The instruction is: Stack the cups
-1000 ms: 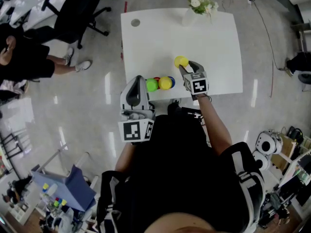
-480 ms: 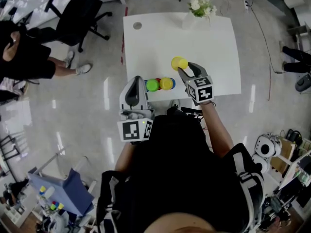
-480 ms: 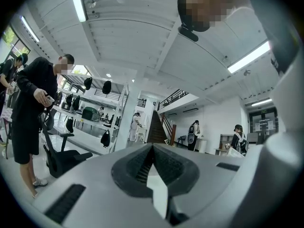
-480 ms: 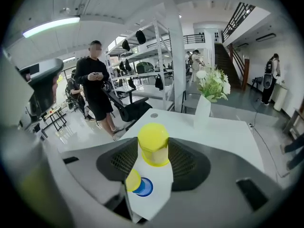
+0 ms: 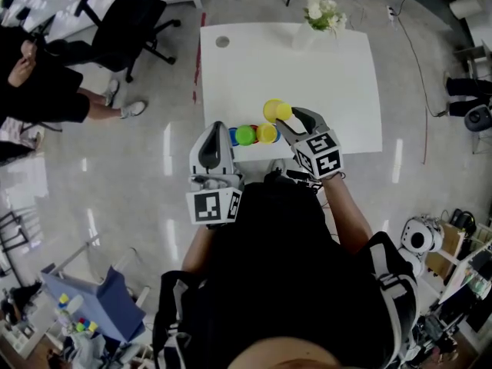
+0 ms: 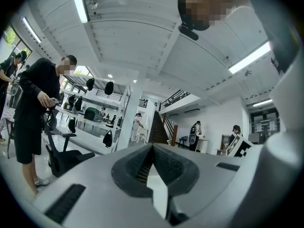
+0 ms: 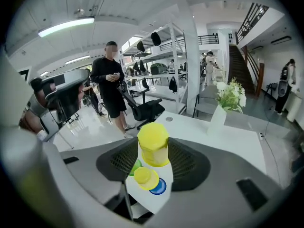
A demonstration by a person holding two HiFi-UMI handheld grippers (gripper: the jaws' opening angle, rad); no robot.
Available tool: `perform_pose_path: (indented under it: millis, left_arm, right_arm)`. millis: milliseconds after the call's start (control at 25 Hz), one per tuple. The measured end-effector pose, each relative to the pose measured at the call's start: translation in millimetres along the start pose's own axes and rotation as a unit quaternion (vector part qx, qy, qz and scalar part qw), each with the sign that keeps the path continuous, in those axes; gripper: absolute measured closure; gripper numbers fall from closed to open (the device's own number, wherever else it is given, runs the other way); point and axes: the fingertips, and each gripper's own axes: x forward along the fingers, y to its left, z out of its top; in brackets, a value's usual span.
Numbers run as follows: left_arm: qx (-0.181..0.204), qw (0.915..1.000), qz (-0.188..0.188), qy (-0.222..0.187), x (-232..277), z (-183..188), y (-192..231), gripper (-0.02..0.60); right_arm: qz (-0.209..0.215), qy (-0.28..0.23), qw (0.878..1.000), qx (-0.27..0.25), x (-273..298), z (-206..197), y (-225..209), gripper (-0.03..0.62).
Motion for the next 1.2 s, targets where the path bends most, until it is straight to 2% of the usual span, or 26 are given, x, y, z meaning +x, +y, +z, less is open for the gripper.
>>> perform_pose_path:
  millis: [520, 880, 1200]
  left_arm:
    - [0.001, 1.0000, 0.009, -0.001, 2, 1, 16, 0.561]
    - [-0.007, 0.9998, 0.019, 0.005, -3, -2, 23, 0.561]
    - [-0.002, 0.9998, 0.020, 0.006, -4, -2, 24, 0.561]
  right_arm:
    - [0.067, 0.073, 0.994, -0.049, 21, -23, 46, 0.379]
    - [0.081, 0.103, 0.990, -0.060, 34, -43, 59, 0.379]
    - [0.085, 0.109, 0.989, -0.060, 38, -47, 61, 0.379]
